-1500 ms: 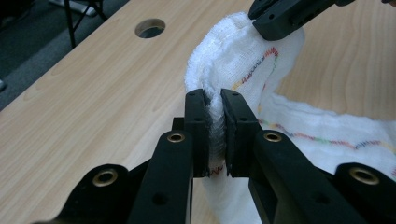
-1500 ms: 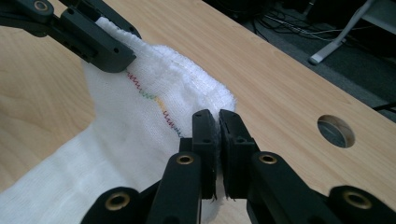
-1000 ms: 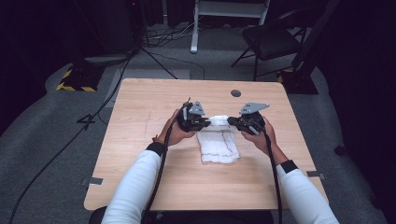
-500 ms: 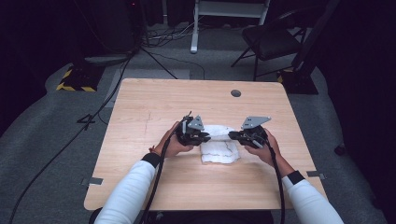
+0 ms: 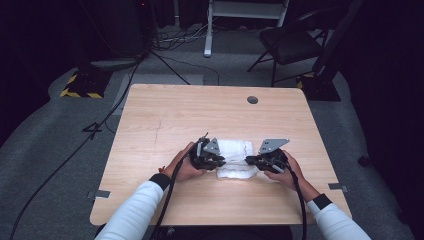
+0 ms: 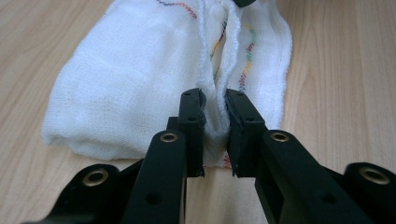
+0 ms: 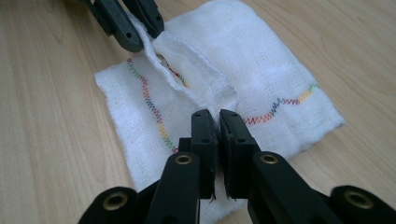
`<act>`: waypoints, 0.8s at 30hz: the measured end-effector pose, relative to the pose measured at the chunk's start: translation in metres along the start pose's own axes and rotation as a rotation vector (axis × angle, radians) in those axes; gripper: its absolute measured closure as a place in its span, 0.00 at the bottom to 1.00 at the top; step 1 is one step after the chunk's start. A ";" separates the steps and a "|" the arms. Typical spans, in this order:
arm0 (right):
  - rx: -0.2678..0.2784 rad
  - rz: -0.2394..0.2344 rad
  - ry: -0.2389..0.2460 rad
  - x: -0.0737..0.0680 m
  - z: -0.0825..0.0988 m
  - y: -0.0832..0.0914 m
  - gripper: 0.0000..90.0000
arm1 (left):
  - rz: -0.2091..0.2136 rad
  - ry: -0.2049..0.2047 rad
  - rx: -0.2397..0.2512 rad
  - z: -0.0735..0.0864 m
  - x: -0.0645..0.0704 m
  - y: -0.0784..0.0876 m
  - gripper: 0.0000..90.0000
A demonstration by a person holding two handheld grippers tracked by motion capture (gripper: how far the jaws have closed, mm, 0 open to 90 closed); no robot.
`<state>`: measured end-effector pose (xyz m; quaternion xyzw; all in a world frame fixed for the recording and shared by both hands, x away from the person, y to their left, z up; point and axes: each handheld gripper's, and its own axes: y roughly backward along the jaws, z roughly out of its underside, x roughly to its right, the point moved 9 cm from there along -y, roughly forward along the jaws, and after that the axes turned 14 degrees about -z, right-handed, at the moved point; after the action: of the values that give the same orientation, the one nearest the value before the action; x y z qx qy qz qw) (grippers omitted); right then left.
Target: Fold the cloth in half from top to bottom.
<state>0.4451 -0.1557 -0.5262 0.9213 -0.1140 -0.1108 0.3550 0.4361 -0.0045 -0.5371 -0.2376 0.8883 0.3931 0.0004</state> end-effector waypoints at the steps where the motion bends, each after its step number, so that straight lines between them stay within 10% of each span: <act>1: -0.005 -0.002 -0.006 -0.002 0.003 0.000 0.94 | 0.003 -0.010 -0.004 0.001 0.003 0.000 0.84; 24: -0.049 0.018 -0.015 -0.025 0.039 -0.002 0.80 | -0.066 0.011 -0.010 0.014 0.031 -0.005 0.57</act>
<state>0.4108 -0.1718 -0.5526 0.9104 -0.1224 -0.1170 0.3774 0.4080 -0.0109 -0.5564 -0.2689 0.8780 0.3958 0.0074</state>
